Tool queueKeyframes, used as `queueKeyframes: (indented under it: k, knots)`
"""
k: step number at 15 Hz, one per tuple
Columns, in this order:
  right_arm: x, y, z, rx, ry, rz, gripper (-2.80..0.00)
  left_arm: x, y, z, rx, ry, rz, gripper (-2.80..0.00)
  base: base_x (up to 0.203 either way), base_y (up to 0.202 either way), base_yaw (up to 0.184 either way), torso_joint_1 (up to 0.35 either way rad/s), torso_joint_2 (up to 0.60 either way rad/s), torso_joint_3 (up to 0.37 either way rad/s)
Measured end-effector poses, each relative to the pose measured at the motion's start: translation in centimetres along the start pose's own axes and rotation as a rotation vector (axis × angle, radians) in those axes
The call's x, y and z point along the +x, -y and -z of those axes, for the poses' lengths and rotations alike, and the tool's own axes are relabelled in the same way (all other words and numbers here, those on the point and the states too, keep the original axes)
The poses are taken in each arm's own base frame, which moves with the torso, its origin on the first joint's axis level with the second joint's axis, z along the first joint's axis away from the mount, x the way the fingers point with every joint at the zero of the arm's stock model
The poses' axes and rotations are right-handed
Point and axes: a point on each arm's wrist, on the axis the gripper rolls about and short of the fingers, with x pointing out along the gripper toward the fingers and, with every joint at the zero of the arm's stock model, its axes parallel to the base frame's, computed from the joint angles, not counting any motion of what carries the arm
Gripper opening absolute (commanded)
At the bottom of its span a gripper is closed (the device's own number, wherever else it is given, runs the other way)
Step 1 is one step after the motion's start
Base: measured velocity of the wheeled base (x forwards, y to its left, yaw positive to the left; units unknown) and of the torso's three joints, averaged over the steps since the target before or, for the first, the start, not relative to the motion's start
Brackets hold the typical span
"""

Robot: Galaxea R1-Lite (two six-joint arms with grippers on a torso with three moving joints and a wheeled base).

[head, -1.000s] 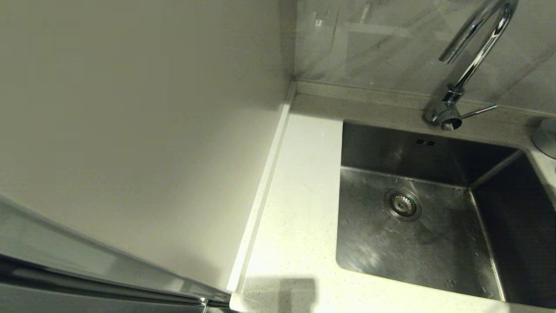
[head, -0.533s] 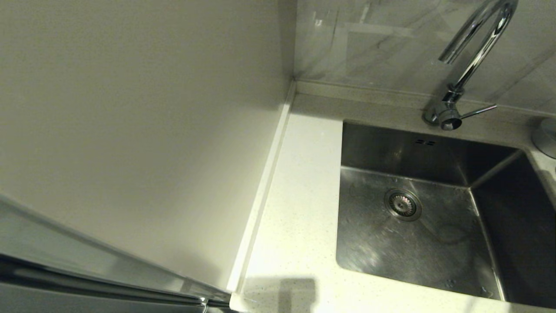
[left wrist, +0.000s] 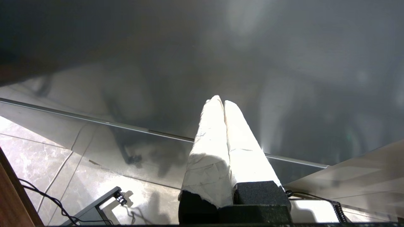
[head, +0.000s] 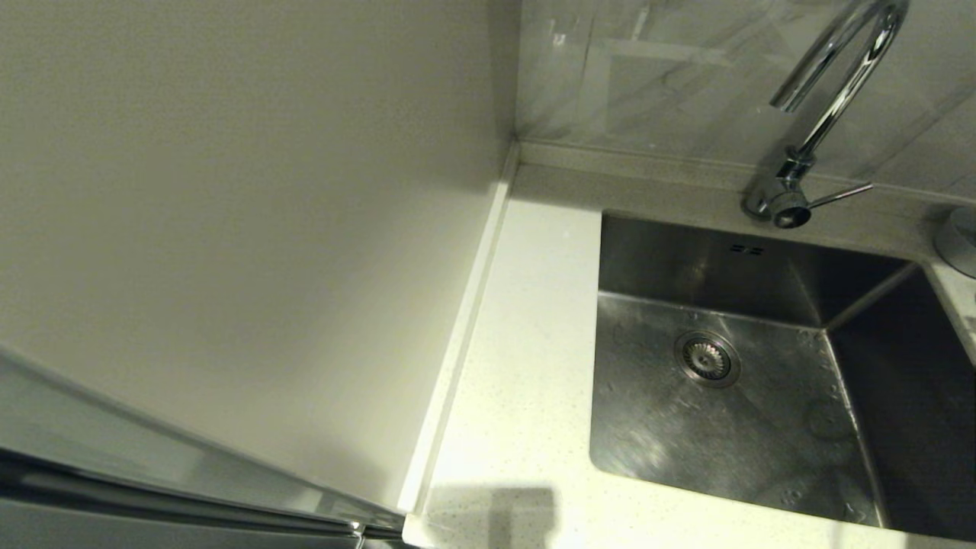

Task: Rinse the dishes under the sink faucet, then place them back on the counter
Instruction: Put a bowl into the sink

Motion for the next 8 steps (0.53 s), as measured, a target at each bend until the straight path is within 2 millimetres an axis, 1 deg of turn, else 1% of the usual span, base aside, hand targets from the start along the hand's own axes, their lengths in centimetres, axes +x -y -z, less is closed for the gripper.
queueKeyframes:
  k: [1,2,8]
  knots:
    - [0.2,0.1,0.2,0.004,-0.011,0.005,-2.80,0.0,0.0,0.0,0.000,0.000,0.000,-2.80,0.000,0.000,0.000,0.000,0.00,0.000]
    - [0.4,0.2,0.4,0.008,-0.024,0.016,0.00,0.0,0.0,0.0,0.000,0.000,0.000,-2.80,0.000,0.000,0.000,0.000,0.00,0.000]
    - [1.7,1.0,1.4,0.042,-0.084,0.035,0.00,0.0,0.0,0.0,0.000,0.000,0.000,-2.80,0.000,0.000,0.000,0.000,0.00,0.000]
